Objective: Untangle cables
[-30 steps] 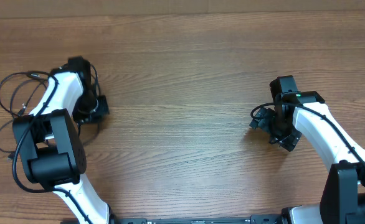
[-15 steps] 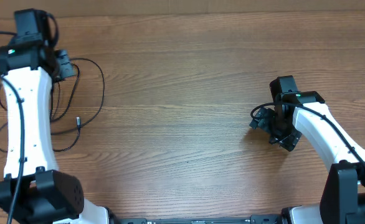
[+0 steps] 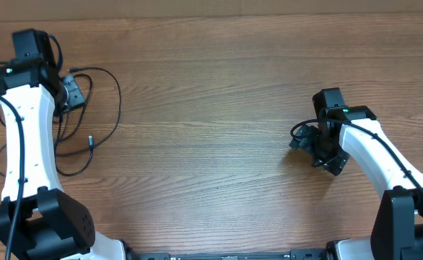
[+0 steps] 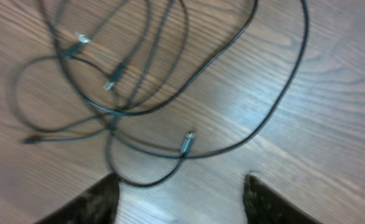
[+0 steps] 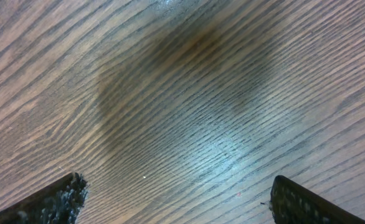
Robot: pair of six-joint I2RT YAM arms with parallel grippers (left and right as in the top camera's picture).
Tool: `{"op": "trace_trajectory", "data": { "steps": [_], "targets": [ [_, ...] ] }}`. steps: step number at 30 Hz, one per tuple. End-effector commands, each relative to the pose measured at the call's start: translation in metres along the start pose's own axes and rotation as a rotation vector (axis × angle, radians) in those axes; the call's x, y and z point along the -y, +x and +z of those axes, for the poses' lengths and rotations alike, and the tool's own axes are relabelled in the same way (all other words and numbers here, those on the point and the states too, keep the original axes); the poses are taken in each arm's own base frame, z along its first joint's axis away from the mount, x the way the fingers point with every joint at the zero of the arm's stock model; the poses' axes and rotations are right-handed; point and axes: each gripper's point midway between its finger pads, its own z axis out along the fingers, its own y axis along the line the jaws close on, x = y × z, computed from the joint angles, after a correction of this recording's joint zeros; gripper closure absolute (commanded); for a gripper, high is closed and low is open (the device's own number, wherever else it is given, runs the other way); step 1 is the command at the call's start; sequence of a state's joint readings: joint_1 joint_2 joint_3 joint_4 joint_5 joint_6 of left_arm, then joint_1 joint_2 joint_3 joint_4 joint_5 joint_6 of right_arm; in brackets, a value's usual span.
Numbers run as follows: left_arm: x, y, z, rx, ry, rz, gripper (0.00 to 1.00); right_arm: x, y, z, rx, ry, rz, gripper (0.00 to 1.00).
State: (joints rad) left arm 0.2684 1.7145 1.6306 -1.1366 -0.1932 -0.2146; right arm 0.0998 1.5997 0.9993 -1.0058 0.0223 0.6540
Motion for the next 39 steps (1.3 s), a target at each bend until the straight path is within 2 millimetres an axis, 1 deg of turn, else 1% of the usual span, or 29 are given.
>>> {"op": "trace_trajectory", "data": {
  "steps": [1, 5, 9, 10, 12, 14, 16, 17, 21, 24, 28, 39],
  "targets": [
    [0.024, 0.033, 0.035, -0.116, 0.097, 0.01, 0.34, -0.002, -0.002, -0.005, 0.018, -0.018, 0.0, 0.07],
    [0.031, 0.05, 0.058, -0.146, 0.111, 0.021, 0.33, -0.002, -0.002, -0.005, 0.018, -0.019, 0.0, 0.07],
    [0.04, 0.055, 0.079, -0.108, 0.128, 0.082, 0.3, -0.003, -0.002, -0.005, 0.019, -0.019, 0.0, 0.07],
    [0.048, 0.057, 0.086, -0.088, 0.157, 0.13, 0.28, -0.002, -0.002, -0.005, 0.018, -0.018, 0.0, 0.07],
    [0.065, 0.06, 0.093, -0.058, 0.229, 0.223, 0.28, -0.002, -0.002, -0.005, 0.016, -0.018, 0.0, 0.07],
    [0.076, 0.062, 0.097, -0.033, 0.269, 0.269, 0.27, -0.001, -0.001, -0.005, 0.014, -0.015, 0.0, 0.07],
    [0.08, 0.063, 0.102, -0.013, 0.268, 0.283, 0.26, -0.001, 0.0, -0.005, 0.011, -0.013, -0.001, 0.07],
    [0.079, 0.063, 0.107, 0.004, 0.249, 0.286, 0.26, -0.001, 0.0, -0.005, 0.012, -0.013, -0.001, 0.07],
    [0.074, 0.064, 0.113, 0.016, 0.218, 0.286, 0.27, -0.001, -0.001, -0.005, 0.013, -0.014, 0.0, 0.06],
    [0.07, 0.07, 0.119, 0.01, 0.197, 0.309, 0.29, -0.003, -0.003, -0.005, 0.021, -0.021, 0.0, 0.07],
    [0.069, 0.081, 0.129, 0.008, 0.197, 0.309, 0.26, -0.003, -0.002, -0.005, 0.019, -0.019, -0.001, 0.07],
    [0.069, 0.095, 0.144, 0.023, 0.2, 0.306, 0.21, -0.002, -0.002, -0.005, 0.018, -0.018, 0.0, 0.07]
  ]
}}
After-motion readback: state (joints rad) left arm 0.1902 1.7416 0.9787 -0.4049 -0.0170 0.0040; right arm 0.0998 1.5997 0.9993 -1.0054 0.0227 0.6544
